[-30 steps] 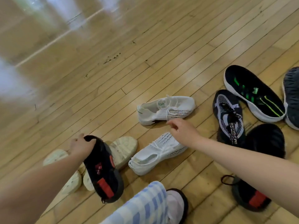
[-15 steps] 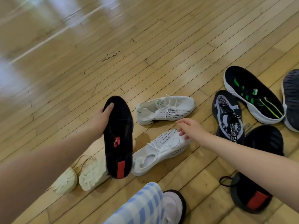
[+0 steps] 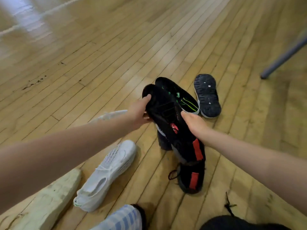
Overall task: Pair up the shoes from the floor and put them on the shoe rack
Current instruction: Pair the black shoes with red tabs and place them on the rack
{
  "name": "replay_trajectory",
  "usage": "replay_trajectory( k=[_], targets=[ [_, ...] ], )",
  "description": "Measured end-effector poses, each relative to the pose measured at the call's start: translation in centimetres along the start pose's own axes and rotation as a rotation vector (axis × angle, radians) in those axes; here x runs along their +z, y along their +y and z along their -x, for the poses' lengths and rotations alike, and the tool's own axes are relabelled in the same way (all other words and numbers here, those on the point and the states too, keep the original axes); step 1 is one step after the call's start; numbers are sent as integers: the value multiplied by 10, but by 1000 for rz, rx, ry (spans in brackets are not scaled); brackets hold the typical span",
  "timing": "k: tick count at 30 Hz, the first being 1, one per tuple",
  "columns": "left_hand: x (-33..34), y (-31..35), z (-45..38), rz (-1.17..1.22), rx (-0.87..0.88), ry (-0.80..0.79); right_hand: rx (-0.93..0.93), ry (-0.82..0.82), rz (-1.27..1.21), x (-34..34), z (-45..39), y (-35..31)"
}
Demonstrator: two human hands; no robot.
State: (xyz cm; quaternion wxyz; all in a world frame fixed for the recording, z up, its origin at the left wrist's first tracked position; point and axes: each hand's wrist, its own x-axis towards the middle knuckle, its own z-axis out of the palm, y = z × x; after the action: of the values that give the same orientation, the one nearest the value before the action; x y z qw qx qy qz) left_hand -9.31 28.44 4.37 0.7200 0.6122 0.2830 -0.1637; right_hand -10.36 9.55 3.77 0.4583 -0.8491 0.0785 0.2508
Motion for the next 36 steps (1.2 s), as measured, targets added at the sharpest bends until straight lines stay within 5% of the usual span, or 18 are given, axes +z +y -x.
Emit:
replay_trajectory(
  k=[4,7,12,17,22,29,36],
  targets=[
    [60,-27,6,-244,2,-220,144,171,-95,-57,21,62],
    [84,-58,5,-635,173,-112,309,310,-170,-84,41,107],
    [82,-114,20,-845,194,-16,607,543,-228,-101,68,163],
    [86,-147,33,-821,-145,-120,705,459,-212,-86,84,186],
    [78,-157,24,-534,-329,-15,717,375,-323,-60,86,188],
    [77,-154,22,-565,-316,-258,603,298,-361,-50,81,180],
    [81,-151,18,-278,-314,-236,520,131,-261,-52,92,180]
  ],
)
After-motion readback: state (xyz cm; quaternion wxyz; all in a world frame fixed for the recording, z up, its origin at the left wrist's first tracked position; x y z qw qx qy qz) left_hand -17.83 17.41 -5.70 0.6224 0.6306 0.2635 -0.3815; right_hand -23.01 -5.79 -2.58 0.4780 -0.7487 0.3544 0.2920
